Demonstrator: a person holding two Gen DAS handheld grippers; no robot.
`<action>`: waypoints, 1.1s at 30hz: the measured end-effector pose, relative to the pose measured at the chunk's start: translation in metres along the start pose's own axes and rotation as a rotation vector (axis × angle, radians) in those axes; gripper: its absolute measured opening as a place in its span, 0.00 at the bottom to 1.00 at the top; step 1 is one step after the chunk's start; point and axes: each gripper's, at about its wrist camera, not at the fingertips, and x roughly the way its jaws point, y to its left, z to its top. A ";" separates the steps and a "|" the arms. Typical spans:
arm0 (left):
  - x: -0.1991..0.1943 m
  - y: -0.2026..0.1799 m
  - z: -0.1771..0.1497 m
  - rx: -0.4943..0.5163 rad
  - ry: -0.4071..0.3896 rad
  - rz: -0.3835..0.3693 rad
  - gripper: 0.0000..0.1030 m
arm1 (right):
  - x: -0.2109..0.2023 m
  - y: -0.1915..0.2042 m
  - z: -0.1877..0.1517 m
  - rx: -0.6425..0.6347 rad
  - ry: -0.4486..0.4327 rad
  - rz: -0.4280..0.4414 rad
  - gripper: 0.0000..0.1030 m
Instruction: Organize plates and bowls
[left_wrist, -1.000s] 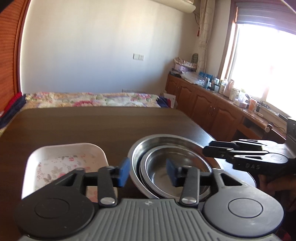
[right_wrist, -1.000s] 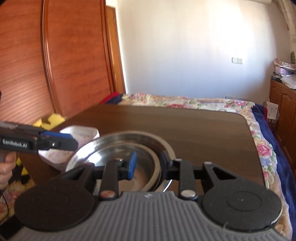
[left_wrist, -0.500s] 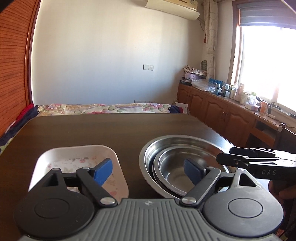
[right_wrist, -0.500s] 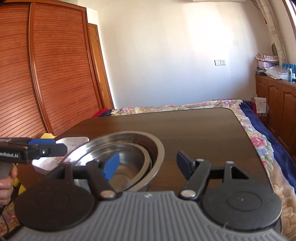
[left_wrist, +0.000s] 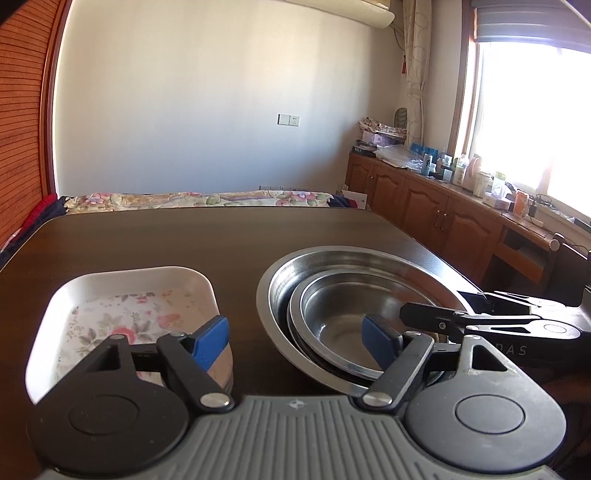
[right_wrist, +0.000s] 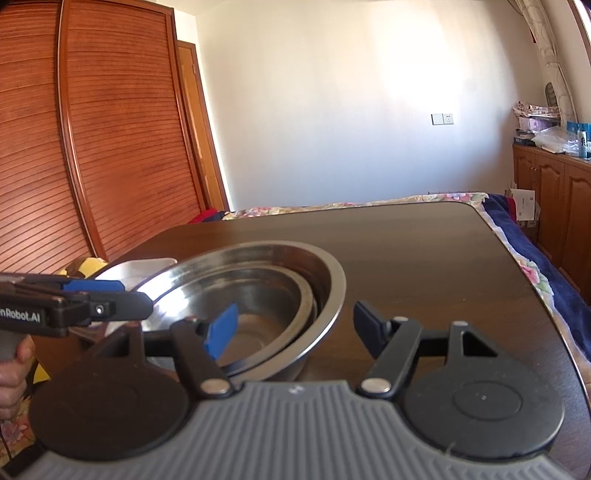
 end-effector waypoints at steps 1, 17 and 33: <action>0.001 0.000 0.000 0.000 0.001 0.001 0.76 | 0.000 0.001 0.000 0.002 0.000 -0.001 0.68; 0.013 0.001 -0.002 -0.030 0.041 -0.013 0.50 | 0.001 -0.001 -0.002 -0.004 -0.010 -0.003 0.57; 0.014 -0.003 -0.004 -0.019 0.039 -0.014 0.36 | 0.001 0.002 -0.002 -0.027 -0.024 -0.019 0.40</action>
